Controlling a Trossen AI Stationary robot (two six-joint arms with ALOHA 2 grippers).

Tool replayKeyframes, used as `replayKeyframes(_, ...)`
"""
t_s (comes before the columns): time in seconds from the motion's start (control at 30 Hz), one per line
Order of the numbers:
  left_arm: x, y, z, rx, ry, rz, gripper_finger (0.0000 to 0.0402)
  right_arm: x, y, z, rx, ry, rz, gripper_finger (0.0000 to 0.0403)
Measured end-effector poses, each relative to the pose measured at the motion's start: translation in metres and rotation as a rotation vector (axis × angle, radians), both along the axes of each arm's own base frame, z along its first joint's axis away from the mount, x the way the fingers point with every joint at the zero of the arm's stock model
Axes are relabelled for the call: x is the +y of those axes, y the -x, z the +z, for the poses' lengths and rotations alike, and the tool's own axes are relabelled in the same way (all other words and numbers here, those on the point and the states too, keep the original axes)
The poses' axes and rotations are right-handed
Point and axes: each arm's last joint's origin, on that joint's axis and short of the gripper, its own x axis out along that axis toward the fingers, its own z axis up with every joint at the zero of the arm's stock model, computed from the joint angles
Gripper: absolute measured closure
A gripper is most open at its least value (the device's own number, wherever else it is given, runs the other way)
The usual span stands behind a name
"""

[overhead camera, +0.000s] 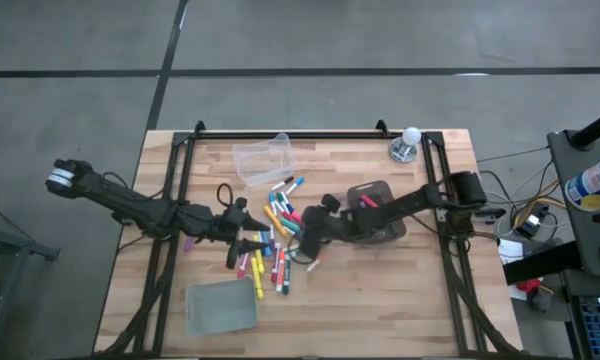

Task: Pick & Place Markers
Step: Put the pink highlighter pen into the black bin

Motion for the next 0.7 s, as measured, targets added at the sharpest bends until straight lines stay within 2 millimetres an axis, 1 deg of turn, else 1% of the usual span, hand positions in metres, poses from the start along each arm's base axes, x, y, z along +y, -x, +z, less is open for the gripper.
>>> replayKeyframes(0.17,-0.001,0.000,0.000,-0.002,0.001,-0.005,0.0181,-0.007,-0.017,-0.006,0.079,0.050,-0.053,0.0216)
replayKeyframes(0.3,-0.002,0.001,0.000,0.004,0.005,-0.007,0.0181,-0.009,-0.023,-0.012,0.166,0.068,-0.072,0.0223)
replayKeyframes(0.37,-0.002,0.000,0.000,0.004,0.004,-0.008,0.0181,-0.009,-0.022,-0.016,0.201,0.070,-0.080,0.0228)
replayKeyframes(0.57,-0.002,0.000,-0.001,0.007,0.007,-0.008,0.0181,-0.009,-0.023,-0.021,0.211,0.061,-0.075,0.0244)
replayKeyframes(0.7,-0.002,0.000,-0.001,0.007,0.011,-0.007,0.0181,-0.011,-0.022,-0.028,0.232,0.001,-0.062,0.0251)
